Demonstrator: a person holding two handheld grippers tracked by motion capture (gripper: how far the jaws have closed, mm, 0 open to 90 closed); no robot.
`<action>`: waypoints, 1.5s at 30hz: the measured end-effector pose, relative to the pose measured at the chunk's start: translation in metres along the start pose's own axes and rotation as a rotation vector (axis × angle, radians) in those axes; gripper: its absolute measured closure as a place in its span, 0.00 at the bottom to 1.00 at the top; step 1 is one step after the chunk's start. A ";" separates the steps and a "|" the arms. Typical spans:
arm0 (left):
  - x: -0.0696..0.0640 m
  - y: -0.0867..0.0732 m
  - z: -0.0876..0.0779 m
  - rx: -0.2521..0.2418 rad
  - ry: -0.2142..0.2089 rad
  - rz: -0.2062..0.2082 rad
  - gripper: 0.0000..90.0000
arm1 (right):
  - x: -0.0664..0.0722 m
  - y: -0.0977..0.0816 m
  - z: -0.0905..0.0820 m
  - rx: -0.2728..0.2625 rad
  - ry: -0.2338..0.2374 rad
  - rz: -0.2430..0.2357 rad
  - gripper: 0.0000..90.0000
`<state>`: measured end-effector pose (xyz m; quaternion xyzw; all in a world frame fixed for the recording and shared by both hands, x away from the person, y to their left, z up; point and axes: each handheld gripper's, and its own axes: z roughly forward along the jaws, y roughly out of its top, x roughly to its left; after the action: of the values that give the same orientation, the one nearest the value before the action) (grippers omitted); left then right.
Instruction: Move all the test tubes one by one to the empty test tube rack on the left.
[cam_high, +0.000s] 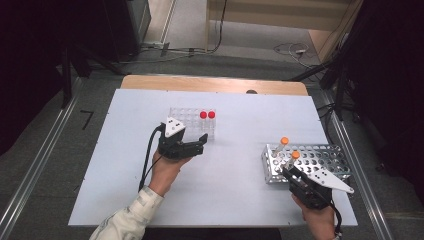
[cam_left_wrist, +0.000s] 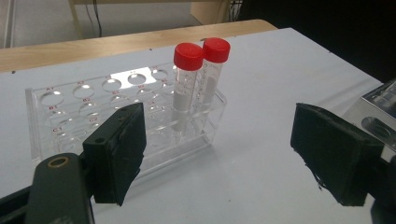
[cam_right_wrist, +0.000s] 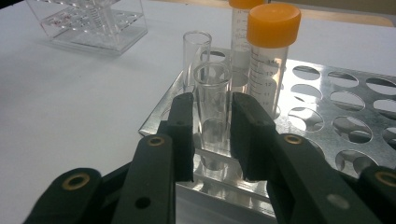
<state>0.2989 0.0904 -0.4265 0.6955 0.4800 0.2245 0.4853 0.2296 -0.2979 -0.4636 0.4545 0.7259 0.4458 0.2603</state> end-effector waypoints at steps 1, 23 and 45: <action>0.000 0.000 0.000 0.000 0.000 -0.002 0.21 | 0.000 0.000 0.000 0.000 -0.002 0.000 0.78; 0.000 0.000 -0.001 -0.006 -0.003 -0.004 0.21 | 0.008 0.017 -0.019 -0.078 -0.043 -0.057 0.82; -0.001 0.001 -0.002 -0.011 -0.004 -0.004 0.22 | 0.029 0.041 -0.033 -0.148 0.051 -0.069 0.82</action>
<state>0.2976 0.0906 -0.4244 0.6923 0.4790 0.2247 0.4907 0.2083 -0.2776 -0.4108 0.3971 0.7125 0.5006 0.2899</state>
